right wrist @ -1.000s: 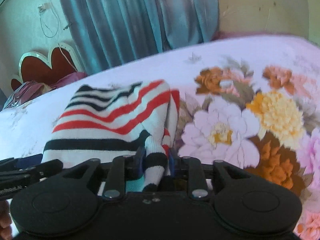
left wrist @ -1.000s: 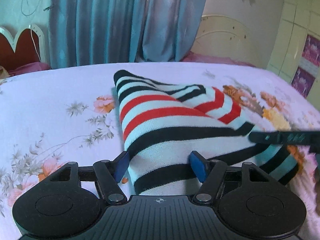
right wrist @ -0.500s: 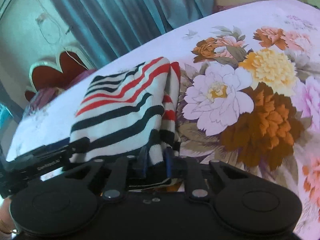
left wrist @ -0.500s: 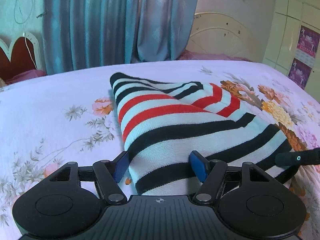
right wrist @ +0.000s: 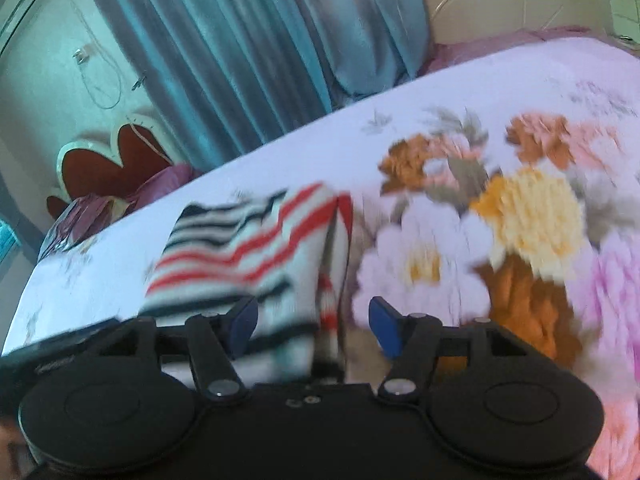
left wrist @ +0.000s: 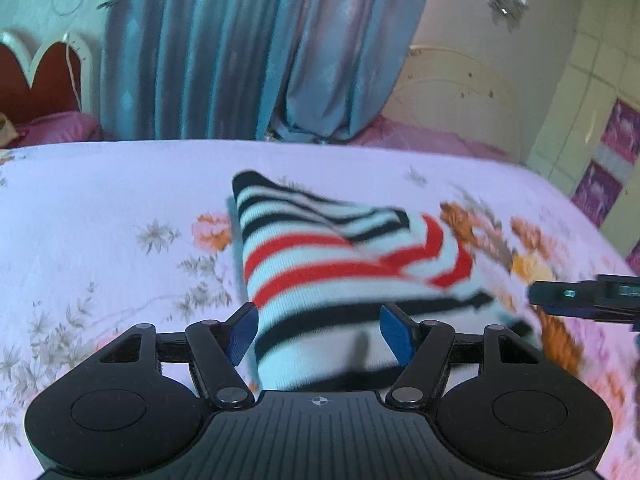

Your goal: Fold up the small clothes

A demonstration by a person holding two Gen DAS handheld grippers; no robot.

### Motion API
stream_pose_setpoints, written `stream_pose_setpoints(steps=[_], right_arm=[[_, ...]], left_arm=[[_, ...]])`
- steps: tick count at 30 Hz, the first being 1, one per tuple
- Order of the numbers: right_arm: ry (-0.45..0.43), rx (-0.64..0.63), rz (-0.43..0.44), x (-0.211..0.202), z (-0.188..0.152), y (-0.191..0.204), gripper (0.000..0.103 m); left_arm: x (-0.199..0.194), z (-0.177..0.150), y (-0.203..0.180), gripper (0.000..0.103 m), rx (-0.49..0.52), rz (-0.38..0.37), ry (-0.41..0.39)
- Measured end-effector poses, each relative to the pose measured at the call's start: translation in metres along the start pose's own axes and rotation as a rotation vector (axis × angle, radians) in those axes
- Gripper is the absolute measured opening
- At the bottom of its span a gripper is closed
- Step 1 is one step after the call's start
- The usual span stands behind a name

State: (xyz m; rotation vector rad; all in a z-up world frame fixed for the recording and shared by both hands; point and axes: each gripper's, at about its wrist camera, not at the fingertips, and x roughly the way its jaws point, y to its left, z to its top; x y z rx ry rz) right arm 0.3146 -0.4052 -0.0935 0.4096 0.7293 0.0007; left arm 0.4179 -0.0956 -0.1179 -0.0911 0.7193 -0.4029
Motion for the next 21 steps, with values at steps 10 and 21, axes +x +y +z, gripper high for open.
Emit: stream_pose_setpoints(steps=[10, 21], right_arm=[[0.087, 0.018, -0.075, 0.106, 0.055, 0.007, 0.037], [0.002, -0.001, -0.16, 0.106, 0.02, 0.001, 0.011]], left_arm=[[0.054, 0.029, 0.022, 0.067, -0.047, 0.061, 0.024], [0.083, 0.016, 0.02, 0.067, 0.014, 0.044, 0.035]])
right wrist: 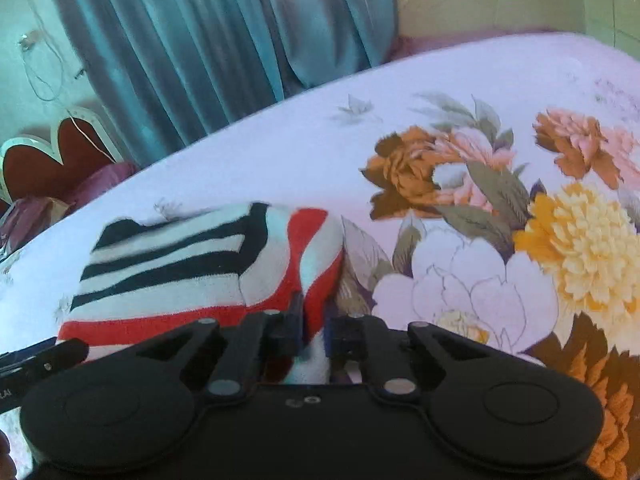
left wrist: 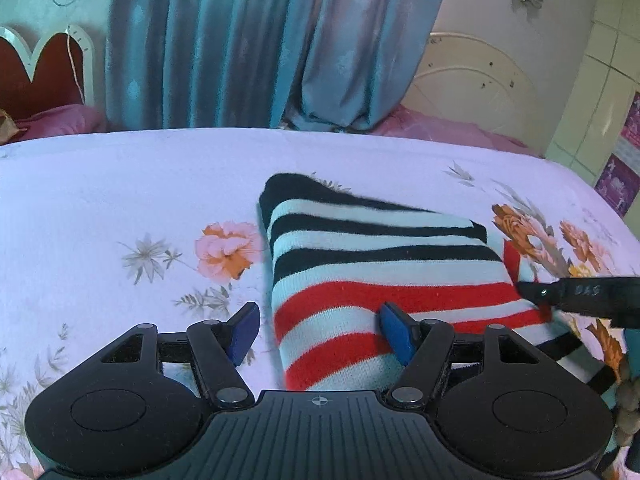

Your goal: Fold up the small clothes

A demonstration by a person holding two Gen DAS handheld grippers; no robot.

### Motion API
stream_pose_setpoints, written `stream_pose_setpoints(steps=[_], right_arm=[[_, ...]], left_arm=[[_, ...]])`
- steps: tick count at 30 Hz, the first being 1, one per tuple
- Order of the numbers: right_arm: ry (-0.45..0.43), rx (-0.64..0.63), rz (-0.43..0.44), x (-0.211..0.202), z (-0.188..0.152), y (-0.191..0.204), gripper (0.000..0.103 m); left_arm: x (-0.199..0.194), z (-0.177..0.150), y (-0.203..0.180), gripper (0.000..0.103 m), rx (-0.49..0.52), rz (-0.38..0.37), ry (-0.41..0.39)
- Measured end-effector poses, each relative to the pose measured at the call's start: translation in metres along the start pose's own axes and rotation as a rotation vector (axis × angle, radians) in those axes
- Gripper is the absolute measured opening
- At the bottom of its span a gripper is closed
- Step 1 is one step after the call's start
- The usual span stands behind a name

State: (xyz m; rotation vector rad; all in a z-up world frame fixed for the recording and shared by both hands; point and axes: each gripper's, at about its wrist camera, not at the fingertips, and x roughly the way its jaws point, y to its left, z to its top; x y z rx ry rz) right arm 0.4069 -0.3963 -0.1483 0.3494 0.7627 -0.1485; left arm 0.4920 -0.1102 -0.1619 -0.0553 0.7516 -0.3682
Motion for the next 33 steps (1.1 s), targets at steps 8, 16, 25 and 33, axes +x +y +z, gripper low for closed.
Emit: stream_pose_setpoints(steps=[8, 16, 25, 33], right_arm=[[-0.098, -0.013, -0.001, -0.03, 0.031, 0.003, 0.031], [-0.084, -0.101, 0.007, -0.007, 0.049, 0.033, 0.03], [0.0, -0.196, -0.089, 0.036, 0.033, 0.037, 0.032], [-0.003, -0.219, -0.081, 0.023, 0.034, 0.041, 0.033]], left_arm=[[-0.016, 0.015, -0.008, 0.067, 0.003, 0.021, -0.05], [0.015, 0.03, -0.014, 0.067, -0.016, 0.048, -0.006], [0.043, 0.021, -0.006, 0.071, -0.059, 0.063, 0.045], [0.028, 0.022, -0.006, 0.076, -0.056, 0.09, 0.032]])
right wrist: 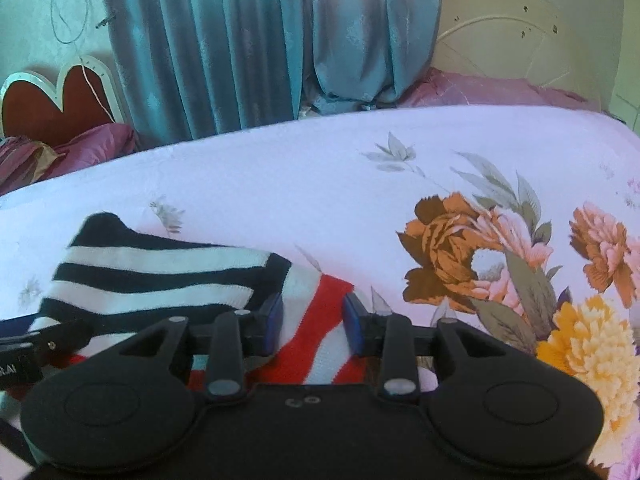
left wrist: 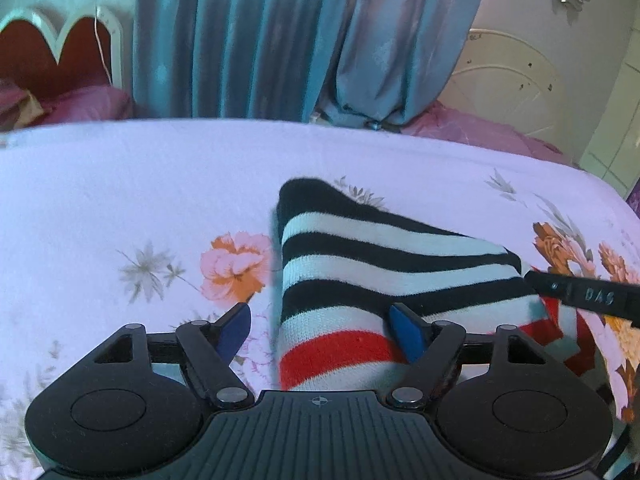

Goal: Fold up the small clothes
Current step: 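Open the right tool and lift both tools from the folded bundle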

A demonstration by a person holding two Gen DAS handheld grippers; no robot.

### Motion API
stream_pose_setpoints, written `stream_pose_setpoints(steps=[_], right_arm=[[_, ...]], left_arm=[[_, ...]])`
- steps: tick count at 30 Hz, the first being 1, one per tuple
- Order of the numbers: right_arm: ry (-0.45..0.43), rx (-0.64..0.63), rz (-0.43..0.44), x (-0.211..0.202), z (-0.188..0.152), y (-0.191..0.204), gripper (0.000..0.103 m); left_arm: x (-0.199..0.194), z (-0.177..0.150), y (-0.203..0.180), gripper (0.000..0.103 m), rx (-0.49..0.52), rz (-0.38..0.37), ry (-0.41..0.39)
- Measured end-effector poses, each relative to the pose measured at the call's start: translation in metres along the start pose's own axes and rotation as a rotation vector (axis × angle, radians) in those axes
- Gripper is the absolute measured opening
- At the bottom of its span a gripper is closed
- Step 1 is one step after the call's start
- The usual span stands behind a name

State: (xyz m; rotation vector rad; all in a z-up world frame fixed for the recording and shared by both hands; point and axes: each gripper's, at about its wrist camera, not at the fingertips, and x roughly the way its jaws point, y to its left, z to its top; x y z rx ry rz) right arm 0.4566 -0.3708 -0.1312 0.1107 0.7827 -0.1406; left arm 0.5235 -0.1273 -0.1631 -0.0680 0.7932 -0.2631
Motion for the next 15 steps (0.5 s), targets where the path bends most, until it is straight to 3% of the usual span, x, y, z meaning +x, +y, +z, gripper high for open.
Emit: stream_pose_setpoints(steps=[15], right_arm=[[-0.092, -0.09, 0.085, -0.082, -0.033, 0.01, 0.034]], left_arm=[[-0.057, -0.028, -0.01, 0.076, 0.029, -0.052, -0.026]])
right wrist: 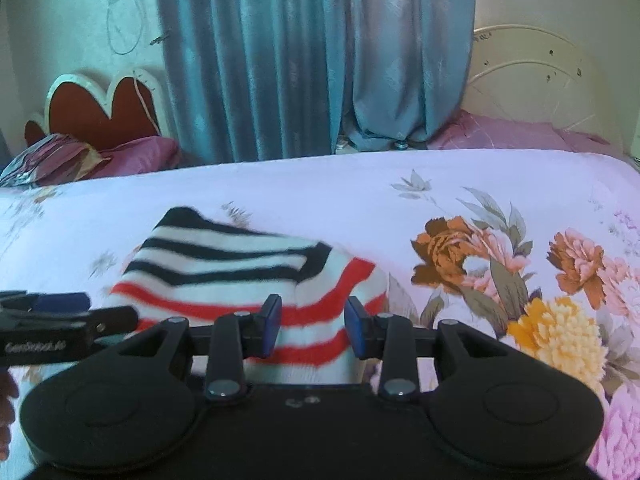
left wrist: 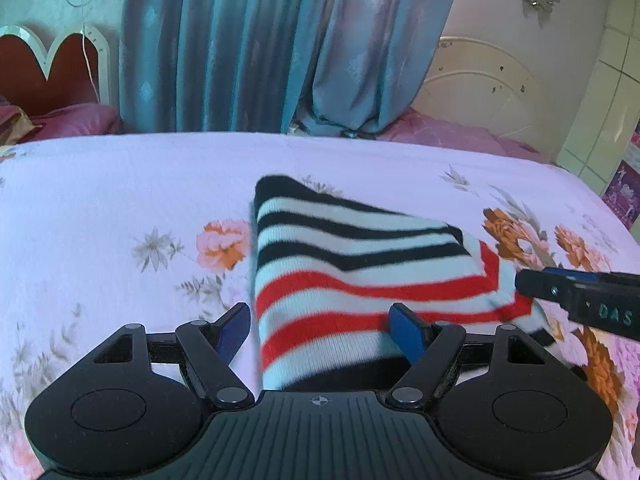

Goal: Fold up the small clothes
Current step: 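Open the right tool and lift both tools from the folded bundle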

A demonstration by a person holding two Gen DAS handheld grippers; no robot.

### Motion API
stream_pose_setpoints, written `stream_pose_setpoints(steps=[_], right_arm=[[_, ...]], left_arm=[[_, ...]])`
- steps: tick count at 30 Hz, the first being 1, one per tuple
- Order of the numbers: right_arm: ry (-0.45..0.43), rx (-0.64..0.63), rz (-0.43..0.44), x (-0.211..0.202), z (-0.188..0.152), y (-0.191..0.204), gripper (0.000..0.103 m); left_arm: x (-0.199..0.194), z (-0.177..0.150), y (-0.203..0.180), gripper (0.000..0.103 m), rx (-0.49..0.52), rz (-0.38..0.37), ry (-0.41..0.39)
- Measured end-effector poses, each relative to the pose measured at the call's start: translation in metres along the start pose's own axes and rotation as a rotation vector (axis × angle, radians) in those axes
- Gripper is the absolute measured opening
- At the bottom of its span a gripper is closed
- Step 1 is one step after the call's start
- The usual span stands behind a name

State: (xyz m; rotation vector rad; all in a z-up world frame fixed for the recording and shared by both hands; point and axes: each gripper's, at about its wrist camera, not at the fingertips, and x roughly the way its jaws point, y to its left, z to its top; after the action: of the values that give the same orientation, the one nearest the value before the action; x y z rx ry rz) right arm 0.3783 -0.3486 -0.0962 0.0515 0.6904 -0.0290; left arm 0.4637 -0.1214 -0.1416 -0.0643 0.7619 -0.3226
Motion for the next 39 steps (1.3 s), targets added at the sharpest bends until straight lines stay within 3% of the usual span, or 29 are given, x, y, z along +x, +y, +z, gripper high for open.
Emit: stream_pose_setpoints(steps=[7, 11, 15, 19, 26, 34, 39], right_arm=[[0.075, -0.021, -0.019, 0.012, -0.033, 0.0, 0.033], [0.081, 0.027, -0.02, 0.013, -0.031, -0.003, 0.034], [0.083, -0.014, -0.023, 0.005, -0.038, -0.001, 0.035], [0.052, 0.025, 0.002, -0.019, -0.035, -0.006, 0.034], [0.043, 0.006, 0.035, -0.057, -0.057, -0.003, 0.035], [0.151, 0.09, 0.05, -0.045, -0.102, -0.011, 0.035], [0.185, 0.112, 0.071, -0.046, -0.1, -0.015, 0.035]], left_arm=[[0.004, -0.018, 0.001, 0.076, 0.022, 0.004, -0.014], [0.004, -0.018, 0.005, 0.076, 0.0, 0.001, -0.007], [-0.015, -0.018, -0.002, 0.076, 0.01, 0.017, -0.017], [-0.04, -0.029, -0.001, 0.076, 0.029, 0.001, -0.03], [-0.062, -0.061, 0.01, 0.076, 0.017, -0.01, 0.026], [-0.047, -0.087, 0.021, 0.076, -0.045, -0.02, 0.078], [-0.049, -0.082, 0.019, 0.076, -0.045, -0.016, 0.097]])
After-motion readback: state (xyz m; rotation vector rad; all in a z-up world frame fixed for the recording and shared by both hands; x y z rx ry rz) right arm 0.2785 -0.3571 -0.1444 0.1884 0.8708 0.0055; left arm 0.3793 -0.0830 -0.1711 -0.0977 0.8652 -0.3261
